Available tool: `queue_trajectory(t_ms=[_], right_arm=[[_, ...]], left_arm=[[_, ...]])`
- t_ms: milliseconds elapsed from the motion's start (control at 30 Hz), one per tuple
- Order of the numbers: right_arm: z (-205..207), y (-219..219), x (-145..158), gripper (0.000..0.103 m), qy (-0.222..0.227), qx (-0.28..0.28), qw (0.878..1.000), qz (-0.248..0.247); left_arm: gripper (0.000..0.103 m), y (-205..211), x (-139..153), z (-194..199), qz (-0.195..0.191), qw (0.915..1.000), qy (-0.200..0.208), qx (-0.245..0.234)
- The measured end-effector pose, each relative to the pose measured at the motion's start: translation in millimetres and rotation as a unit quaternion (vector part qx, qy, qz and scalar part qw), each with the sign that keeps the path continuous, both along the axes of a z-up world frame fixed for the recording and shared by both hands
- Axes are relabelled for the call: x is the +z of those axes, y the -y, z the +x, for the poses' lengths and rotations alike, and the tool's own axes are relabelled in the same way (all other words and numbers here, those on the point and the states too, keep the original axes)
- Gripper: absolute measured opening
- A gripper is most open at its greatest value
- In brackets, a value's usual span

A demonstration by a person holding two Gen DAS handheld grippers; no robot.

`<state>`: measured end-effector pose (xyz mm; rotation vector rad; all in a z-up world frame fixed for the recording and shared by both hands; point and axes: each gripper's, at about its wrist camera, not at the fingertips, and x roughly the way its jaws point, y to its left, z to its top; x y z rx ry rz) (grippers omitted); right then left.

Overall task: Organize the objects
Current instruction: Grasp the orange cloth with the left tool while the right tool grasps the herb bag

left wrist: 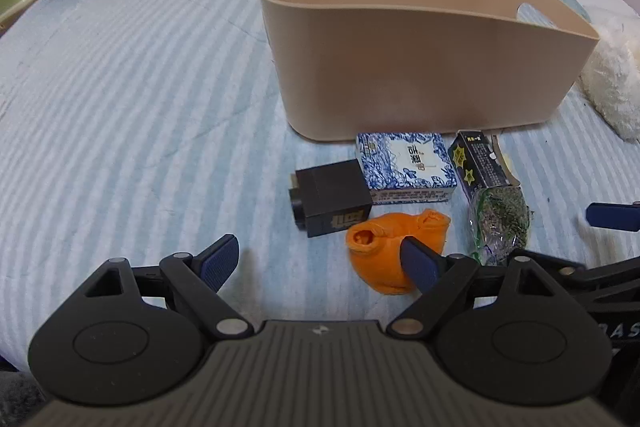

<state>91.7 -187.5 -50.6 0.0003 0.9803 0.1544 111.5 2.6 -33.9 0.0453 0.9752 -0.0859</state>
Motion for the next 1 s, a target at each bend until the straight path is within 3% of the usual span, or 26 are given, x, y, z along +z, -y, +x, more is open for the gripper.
queue_trajectory(t_ms=[300, 600, 700, 767, 833, 933, 1000], right_arm=[[12.5, -14.5, -19.8, 0.101, -0.011, 0.021, 1.0, -0.019], [14.6, -29.0, -21.1, 0.1, 0.01, 0.041, 0.999, -0.024], [12.3, -35.0, -21.0, 0.09, 0.014, 0.049, 0.998, -0.034], [9.7, -36.9, -19.7, 0.079, 0.018, 0.058, 0.997, -0.037], [9.3, -37.9, -18.8, 0.069, 0.018, 0.061, 0.997, -0.039], [5.7, -36.7, -15.8, 0.065, 0.015, 0.055, 0.998, -0.032], [-0.1, -31.6, -10.9, 0.06, 0.013, 0.051, 0.998, -0.028]], left_arm=[[0.086, -0.3, -14.6, 9.5, -0.022, 0.9997, -0.01, 0.002], [0.054, 2.4, -10.3, 8.0, -0.041, 0.999, -0.002, -0.018], [0.037, 4.2, -10.3, 7.0, -0.035, 0.9991, -0.002, -0.024], [0.023, 3.5, -9.9, 6.2, -0.036, 0.999, -0.003, -0.025], [0.019, 2.1, -9.3, 5.6, -0.041, 0.9989, -0.005, -0.025], [0.007, 0.8, -8.8, 2.8, -0.042, 0.9987, -0.008, -0.027], [0.007, 1.0, -6.6, -1.0, -0.037, 0.9989, -0.007, -0.028]])
